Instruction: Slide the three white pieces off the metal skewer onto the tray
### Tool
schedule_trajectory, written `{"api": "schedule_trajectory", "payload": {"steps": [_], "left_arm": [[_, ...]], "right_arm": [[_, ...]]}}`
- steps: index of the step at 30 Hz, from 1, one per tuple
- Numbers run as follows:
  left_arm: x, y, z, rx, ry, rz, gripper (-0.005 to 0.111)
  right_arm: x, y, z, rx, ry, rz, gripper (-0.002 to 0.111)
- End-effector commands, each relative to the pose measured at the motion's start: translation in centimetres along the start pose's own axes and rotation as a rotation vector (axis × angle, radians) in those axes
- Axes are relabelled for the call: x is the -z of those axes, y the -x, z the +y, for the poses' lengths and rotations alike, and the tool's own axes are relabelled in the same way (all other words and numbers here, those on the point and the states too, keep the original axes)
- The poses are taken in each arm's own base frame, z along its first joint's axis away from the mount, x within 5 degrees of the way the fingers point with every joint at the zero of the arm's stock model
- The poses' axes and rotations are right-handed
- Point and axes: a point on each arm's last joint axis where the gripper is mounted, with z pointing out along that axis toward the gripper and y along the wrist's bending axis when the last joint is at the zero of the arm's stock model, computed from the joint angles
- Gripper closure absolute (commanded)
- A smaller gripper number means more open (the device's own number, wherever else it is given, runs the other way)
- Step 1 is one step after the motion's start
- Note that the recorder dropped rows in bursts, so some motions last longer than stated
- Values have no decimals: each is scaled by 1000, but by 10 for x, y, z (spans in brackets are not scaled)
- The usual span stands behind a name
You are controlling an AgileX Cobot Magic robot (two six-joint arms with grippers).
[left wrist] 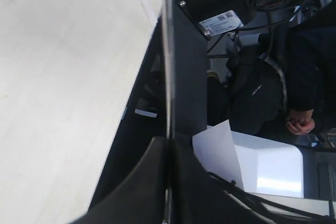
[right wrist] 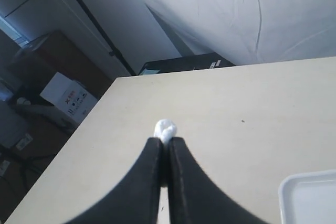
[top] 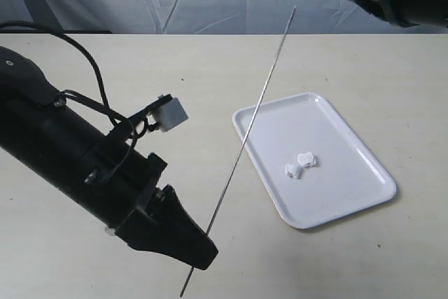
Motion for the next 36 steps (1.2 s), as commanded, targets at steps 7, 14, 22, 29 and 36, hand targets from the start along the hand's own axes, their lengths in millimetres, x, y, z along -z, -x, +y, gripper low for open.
{"api": "schedule_trajectory", "payload": {"steps": [7, 14, 22, 29, 36], "left_arm": [[-1, 4, 10, 47, 114, -65, 107], [4, 9, 26, 86, 298, -108, 107], [13, 31, 38, 25, 447, -157, 107], [3, 52, 65, 66, 446, -102, 107], [-18, 53, 81, 92, 439, 31, 107]], "right_arm": [[1, 2, -5, 81, -58, -19, 109], [-19, -15, -23, 137, -126, 142, 109], [-53, -41, -57, 111, -234, 321, 109], [-64, -68, -86, 83, -336, 371, 109], [-70, -107, -118, 58, -449, 471, 109]]}}
